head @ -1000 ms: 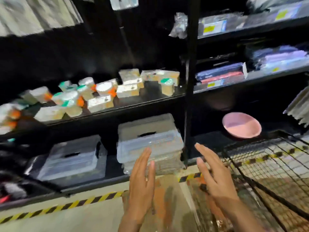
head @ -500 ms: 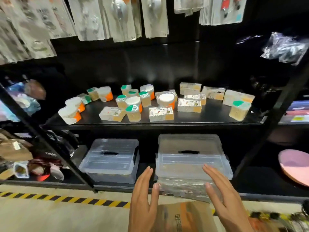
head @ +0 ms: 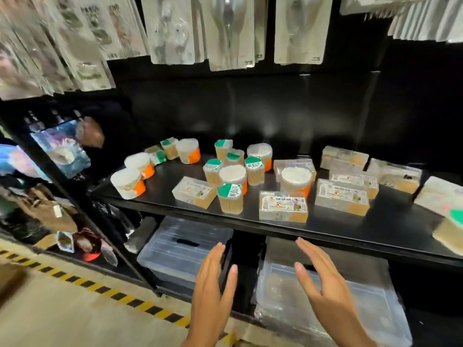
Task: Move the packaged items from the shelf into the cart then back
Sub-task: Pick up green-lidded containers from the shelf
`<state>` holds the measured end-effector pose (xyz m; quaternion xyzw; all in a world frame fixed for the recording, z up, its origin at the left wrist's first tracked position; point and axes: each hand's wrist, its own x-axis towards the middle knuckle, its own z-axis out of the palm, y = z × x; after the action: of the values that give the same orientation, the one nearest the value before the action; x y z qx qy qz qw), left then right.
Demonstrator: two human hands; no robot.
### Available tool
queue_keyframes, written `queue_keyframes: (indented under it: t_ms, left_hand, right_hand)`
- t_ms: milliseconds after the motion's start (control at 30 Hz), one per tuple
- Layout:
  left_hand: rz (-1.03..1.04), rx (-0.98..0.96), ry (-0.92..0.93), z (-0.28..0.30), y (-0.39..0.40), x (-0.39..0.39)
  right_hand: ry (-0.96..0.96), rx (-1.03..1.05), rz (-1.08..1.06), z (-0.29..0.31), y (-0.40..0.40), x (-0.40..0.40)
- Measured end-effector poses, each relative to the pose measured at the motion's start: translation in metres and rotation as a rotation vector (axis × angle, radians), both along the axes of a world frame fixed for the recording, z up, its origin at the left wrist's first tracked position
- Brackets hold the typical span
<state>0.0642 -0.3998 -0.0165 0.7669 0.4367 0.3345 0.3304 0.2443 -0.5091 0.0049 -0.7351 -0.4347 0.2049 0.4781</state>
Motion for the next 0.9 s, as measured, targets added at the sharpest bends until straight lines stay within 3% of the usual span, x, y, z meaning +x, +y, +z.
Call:
queue_keyframes:
  t_ms: [300,467,667,900]
  left_hand:
    - [0.095,-0.036,0.023,0.000,0.116,0.049]
    - [0.044,-0.115,-0.001,-0.010,0.174,0.068]
    - [-0.052,-0.227,-0.078,-0.035,0.214,0.087]
    - [-0.103,-0.226,-0.139,-0.048,0.229,0.097]
  right_hand:
    - [-0.029,0.016,0.055,0.006,0.110,0.050]
    - [-0.073,0.000,0.044,0.008,0.159,0.057]
    - [0.052,0.000,-0.094,0.003,0.208,0.061]
    - [-0.012,-0.033,-0.240,0.000,0.262,0.078]
